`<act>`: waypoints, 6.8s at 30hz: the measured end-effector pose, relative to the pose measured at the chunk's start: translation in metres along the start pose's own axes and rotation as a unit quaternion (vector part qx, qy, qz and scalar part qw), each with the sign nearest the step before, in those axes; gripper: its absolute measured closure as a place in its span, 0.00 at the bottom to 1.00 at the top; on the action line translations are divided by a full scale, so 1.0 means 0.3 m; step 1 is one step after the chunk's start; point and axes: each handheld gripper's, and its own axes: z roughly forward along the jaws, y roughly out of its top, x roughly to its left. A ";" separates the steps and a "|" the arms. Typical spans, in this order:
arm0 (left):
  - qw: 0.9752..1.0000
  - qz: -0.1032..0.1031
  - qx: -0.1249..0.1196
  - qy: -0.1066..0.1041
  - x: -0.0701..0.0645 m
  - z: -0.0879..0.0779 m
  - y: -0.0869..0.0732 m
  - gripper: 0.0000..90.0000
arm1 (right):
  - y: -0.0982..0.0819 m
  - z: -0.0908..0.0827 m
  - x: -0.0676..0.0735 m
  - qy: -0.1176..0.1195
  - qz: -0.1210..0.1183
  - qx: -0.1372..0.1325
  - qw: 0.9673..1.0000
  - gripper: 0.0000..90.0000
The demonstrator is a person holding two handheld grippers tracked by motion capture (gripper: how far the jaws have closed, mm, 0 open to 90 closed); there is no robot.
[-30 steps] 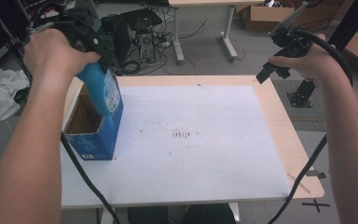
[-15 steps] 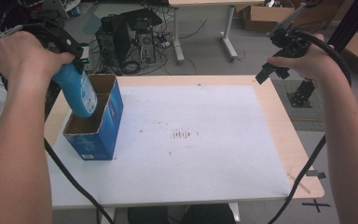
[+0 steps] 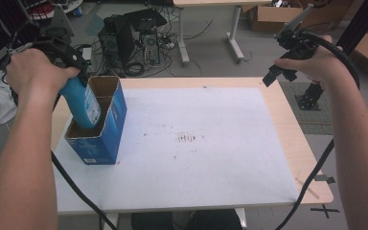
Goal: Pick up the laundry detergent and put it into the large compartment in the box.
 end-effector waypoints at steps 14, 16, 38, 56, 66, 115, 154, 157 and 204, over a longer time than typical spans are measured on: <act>1.000 0.005 0.023 0.001 0.003 0.147 0.007 0.42 | 0.000 0.012 -0.002 0.000 -0.001 0.001 1.000 0.18; 1.000 0.006 0.030 0.000 0.004 0.169 0.008 0.42 | 0.000 0.014 -0.003 -0.001 -0.001 0.004 1.000 0.18; 0.998 0.009 0.065 0.001 0.000 0.353 0.009 0.42 | 0.008 0.038 -0.009 0.001 -0.001 0.011 1.000 0.18; 0.996 0.010 0.087 0.004 0.004 0.446 0.005 0.42 | 0.011 0.048 -0.012 0.000 -0.004 0.013 1.000 0.19; 0.996 0.009 0.089 0.004 0.011 0.472 0.002 0.42 | 0.015 0.059 -0.012 0.001 -0.002 0.015 1.000 0.19; 0.996 0.011 0.090 0.002 0.010 0.496 0.004 0.37 | -0.001 0.066 -0.025 0.005 0.001 0.015 1.000 0.19; 0.993 0.117 0.032 0.011 -0.224 0.196 -0.022 0.16 | -0.005 0.045 -0.005 0.006 -0.002 0.013 1.000 0.19; 0.990 0.141 0.030 0.005 -0.287 0.191 -0.026 0.13 | -0.003 0.043 0.001 0.007 -0.002 0.013 1.000 0.19; 0.950 0.309 0.035 -0.030 -0.737 0.314 -0.118 0.02 | 0.000 0.068 0.003 0.011 -0.005 0.018 1.000 0.19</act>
